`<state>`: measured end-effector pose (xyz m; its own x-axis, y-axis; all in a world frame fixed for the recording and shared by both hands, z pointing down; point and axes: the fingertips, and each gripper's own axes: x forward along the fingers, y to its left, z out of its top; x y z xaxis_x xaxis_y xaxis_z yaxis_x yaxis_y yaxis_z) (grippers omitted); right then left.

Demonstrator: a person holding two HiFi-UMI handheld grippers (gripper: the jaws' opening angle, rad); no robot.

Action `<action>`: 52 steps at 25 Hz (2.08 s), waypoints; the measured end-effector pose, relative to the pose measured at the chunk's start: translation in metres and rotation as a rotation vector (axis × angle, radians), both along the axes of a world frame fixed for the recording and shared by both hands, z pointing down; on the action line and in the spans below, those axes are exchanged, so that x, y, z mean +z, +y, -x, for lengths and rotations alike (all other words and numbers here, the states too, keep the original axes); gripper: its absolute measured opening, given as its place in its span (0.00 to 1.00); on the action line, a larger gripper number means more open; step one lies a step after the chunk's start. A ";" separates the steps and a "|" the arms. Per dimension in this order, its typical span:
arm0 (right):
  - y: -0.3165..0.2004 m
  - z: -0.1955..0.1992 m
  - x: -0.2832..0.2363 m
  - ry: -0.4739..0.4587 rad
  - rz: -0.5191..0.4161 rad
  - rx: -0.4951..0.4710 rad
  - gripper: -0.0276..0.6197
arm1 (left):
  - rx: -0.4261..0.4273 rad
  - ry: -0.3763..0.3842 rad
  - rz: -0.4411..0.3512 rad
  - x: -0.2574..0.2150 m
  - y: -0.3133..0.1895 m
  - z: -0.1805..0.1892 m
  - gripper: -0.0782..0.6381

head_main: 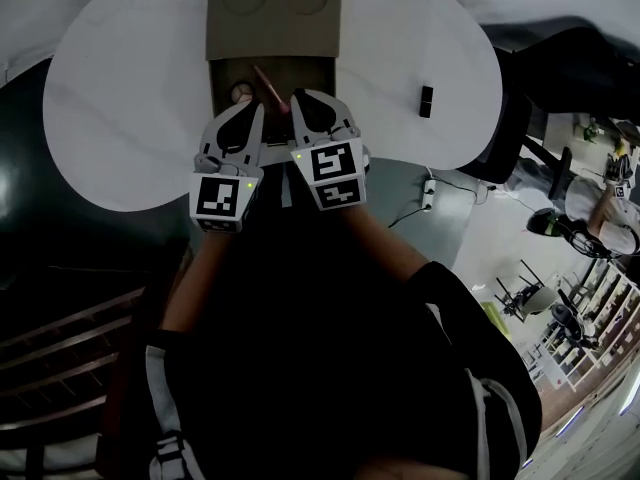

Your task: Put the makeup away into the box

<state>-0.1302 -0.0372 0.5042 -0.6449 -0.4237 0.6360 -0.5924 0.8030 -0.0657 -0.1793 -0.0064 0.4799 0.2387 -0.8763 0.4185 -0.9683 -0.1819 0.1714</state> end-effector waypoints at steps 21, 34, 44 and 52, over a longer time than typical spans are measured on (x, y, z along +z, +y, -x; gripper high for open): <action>-0.043 -0.133 -0.070 -0.125 -0.143 0.251 0.08 | 0.240 -0.030 -0.095 -0.043 -0.053 -0.128 0.11; -0.066 -0.216 -0.068 -0.114 -0.144 0.386 0.08 | 0.376 -0.024 -0.086 -0.041 -0.080 -0.208 0.11; -0.080 -0.255 -0.057 -0.105 -0.127 0.409 0.08 | 0.412 -0.022 -0.058 -0.031 -0.095 -0.248 0.11; -0.092 -0.273 -0.035 -0.086 -0.073 0.410 0.09 | 0.425 -0.025 -0.029 -0.020 -0.109 -0.267 0.11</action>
